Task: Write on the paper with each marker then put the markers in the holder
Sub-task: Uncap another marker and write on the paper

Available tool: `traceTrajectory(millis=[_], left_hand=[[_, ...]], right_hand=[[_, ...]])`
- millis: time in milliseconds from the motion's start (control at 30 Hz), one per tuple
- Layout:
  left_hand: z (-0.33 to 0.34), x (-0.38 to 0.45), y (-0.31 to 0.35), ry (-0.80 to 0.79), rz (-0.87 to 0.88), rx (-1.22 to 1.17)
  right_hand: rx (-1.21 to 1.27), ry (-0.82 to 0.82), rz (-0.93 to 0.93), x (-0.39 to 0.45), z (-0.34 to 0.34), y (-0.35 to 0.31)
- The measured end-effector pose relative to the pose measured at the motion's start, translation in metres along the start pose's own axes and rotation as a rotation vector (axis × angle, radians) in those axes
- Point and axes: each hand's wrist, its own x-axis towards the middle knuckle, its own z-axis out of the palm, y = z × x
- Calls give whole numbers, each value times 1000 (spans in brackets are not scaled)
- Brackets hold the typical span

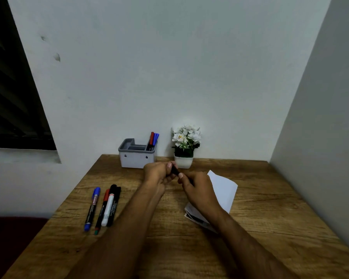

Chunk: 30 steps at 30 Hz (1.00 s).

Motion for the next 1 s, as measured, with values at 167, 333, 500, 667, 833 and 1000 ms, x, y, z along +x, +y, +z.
traceTrajectory(millis=[167,333,500,667,833,1000], left_hand=[[-17,22,13,222,19,-197],[-31,33,15,205,334,500],[-22,31,-18,129,558,1081],[-30,35,-39,77,585,1249],[-32,29,-47,72,667,1252],[-23,9,-51,-191,872,1165]], right_hand=[[42,-65,107,-1,-14,7],[102,-15,126,-6,-29,25],[274,50,123,-4,-33,22],[442,98,132,-8,-47,30],[679,113,156,-8,-55,32],[749,160,149,-5,-58,40]])
